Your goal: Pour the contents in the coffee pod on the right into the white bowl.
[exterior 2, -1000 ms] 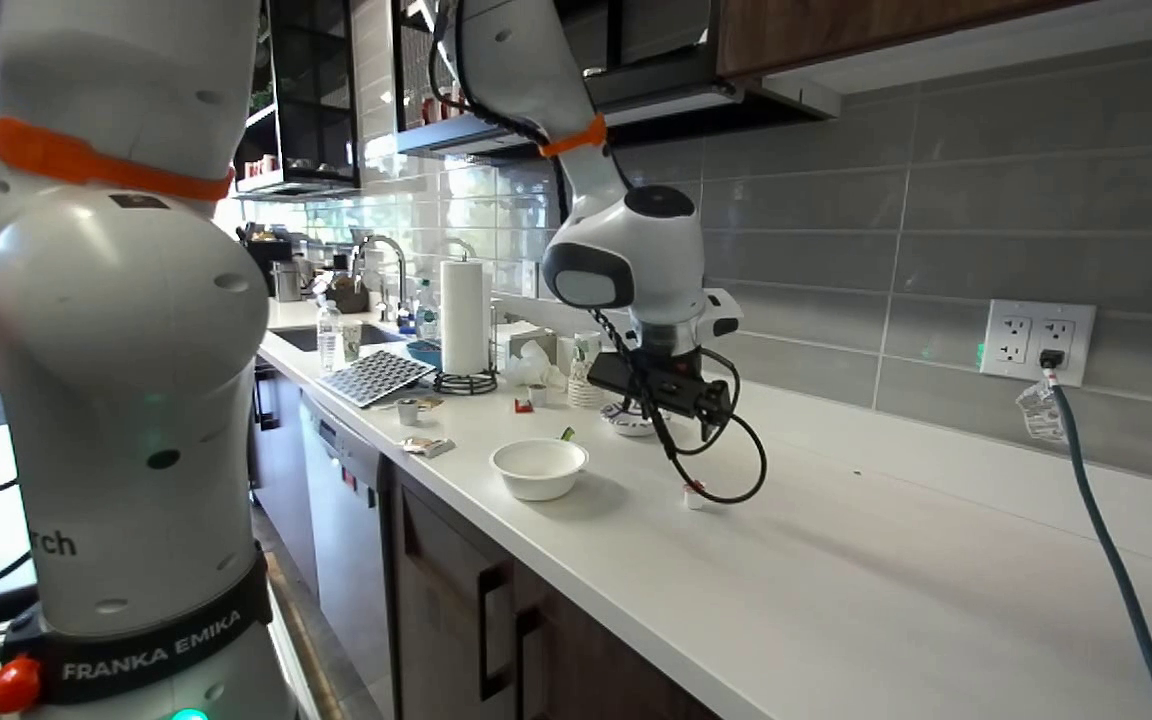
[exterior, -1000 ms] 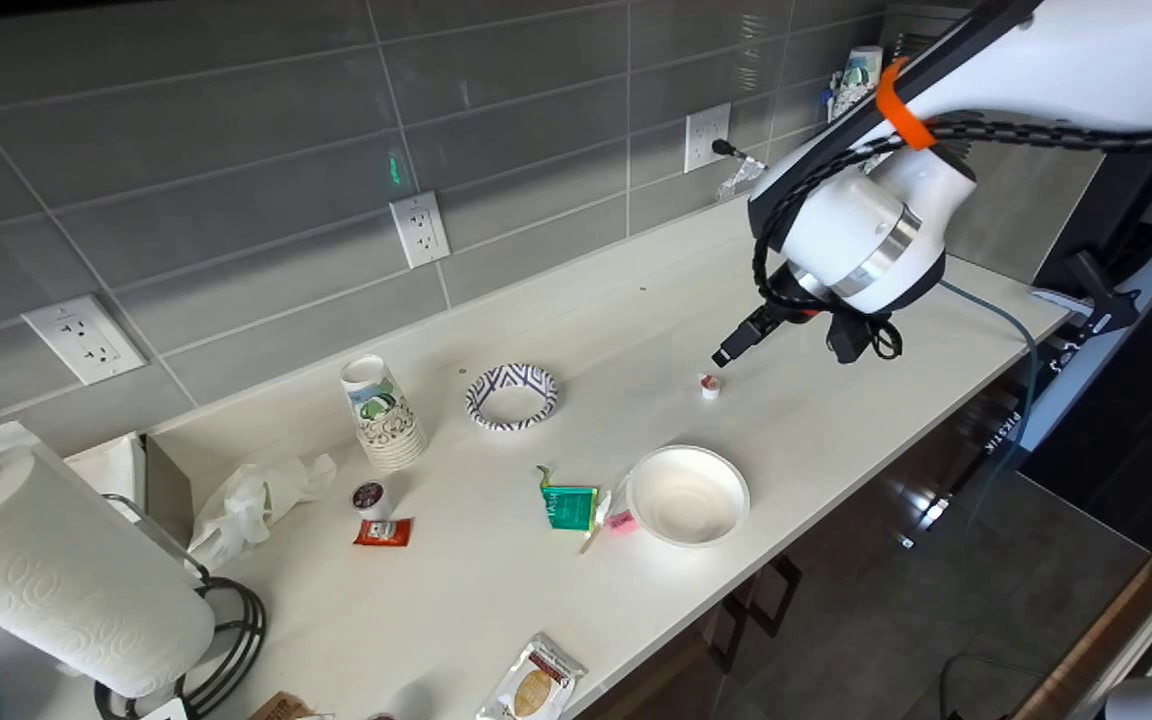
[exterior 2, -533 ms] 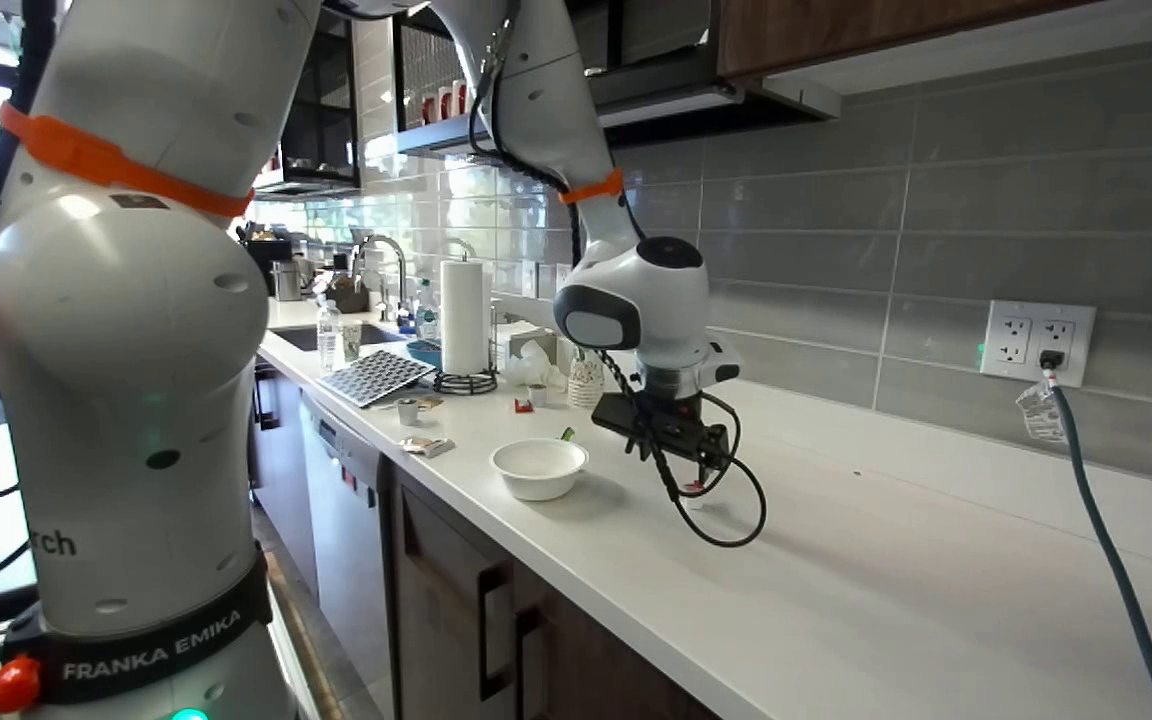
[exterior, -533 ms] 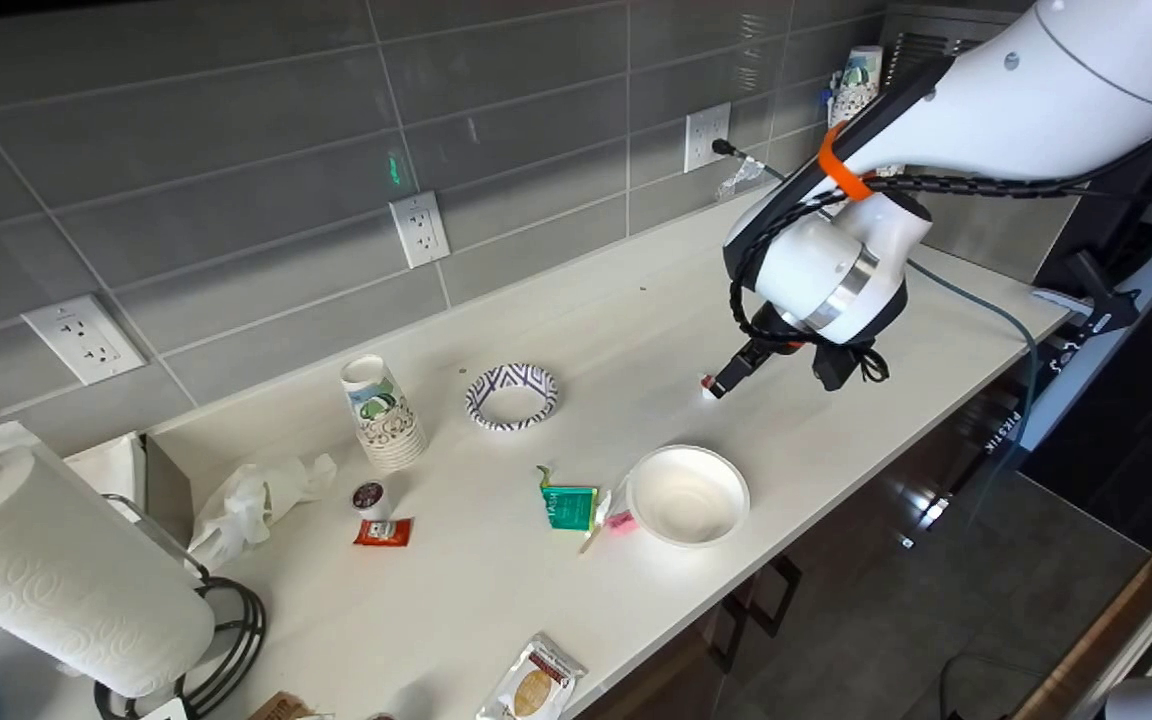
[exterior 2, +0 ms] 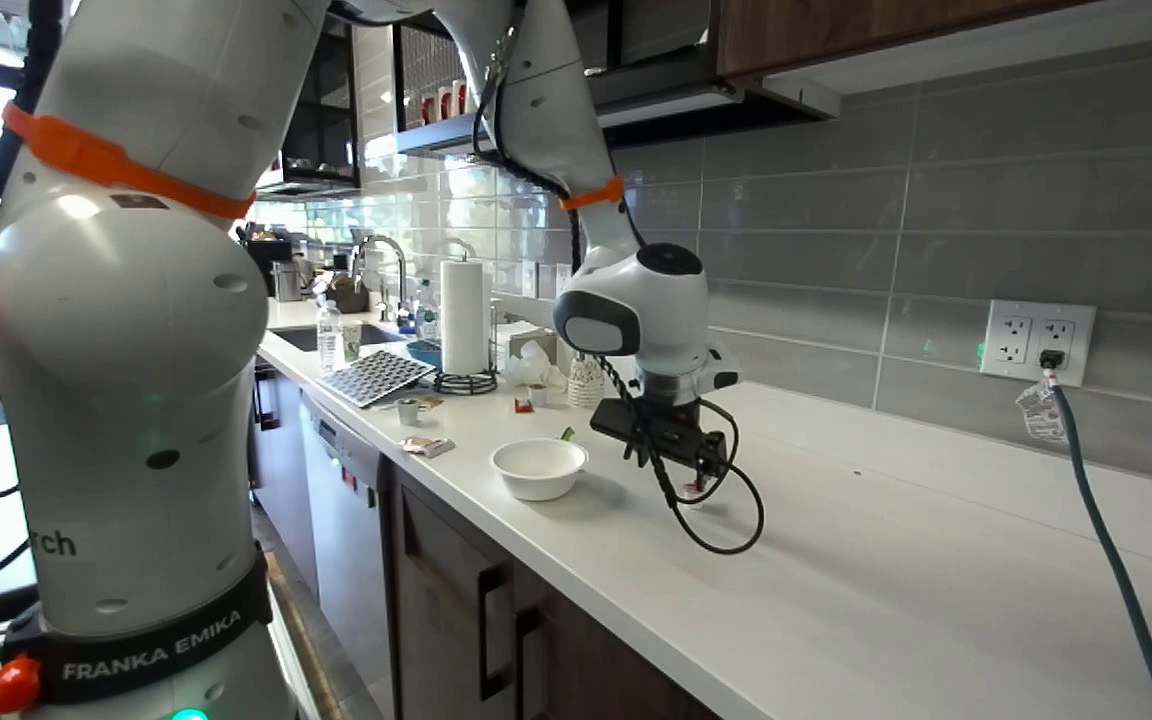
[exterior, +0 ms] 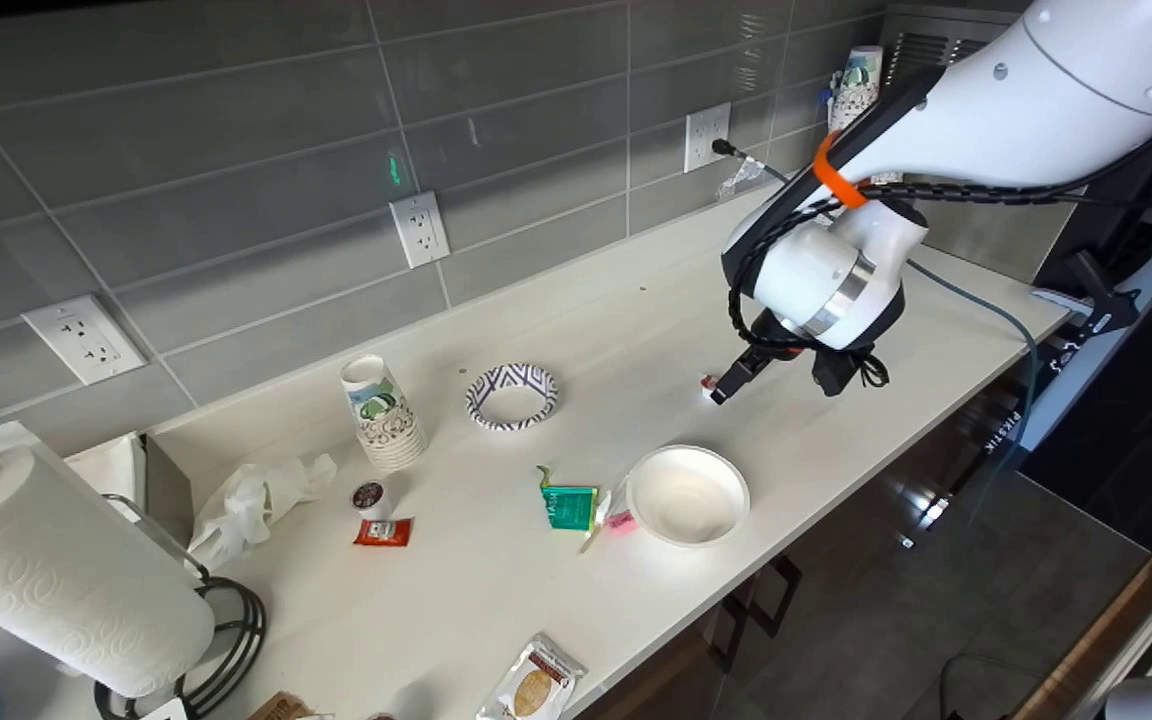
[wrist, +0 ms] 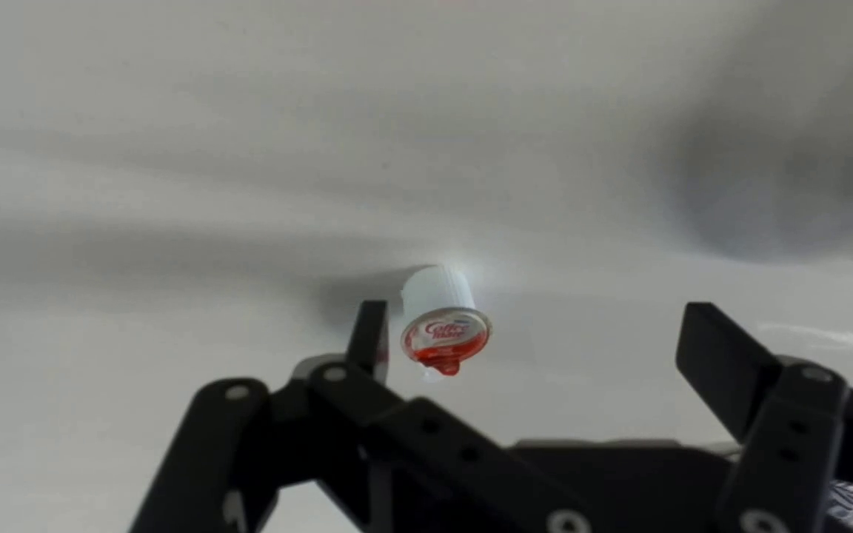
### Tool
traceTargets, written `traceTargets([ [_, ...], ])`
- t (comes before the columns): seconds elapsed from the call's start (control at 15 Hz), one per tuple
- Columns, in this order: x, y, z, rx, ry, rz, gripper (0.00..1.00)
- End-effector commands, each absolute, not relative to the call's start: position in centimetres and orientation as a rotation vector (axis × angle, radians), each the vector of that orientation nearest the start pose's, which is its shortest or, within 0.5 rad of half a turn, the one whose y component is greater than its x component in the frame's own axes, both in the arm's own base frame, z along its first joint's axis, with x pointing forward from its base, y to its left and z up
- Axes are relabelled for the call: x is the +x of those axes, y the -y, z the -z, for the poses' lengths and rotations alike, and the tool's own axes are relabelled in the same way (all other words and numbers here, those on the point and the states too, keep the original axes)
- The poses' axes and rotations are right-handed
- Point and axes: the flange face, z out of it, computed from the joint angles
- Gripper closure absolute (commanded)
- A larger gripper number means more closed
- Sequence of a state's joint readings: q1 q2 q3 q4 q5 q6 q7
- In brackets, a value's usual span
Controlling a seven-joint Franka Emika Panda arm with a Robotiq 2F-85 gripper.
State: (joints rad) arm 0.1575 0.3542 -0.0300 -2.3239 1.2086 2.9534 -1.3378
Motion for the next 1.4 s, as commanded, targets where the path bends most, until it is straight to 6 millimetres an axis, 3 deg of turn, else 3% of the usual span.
traceTargets([
  [0.0,51.7,0.0,-18.5,-2.889,0.451,0.578,0.0],
  [1.2,55.0,-0.2,-16.3,-2.882,0.545,0.638,0.0],
  [1.33,55.2,-0.2,-16.1,-2.879,0.548,0.641,0.08],
])
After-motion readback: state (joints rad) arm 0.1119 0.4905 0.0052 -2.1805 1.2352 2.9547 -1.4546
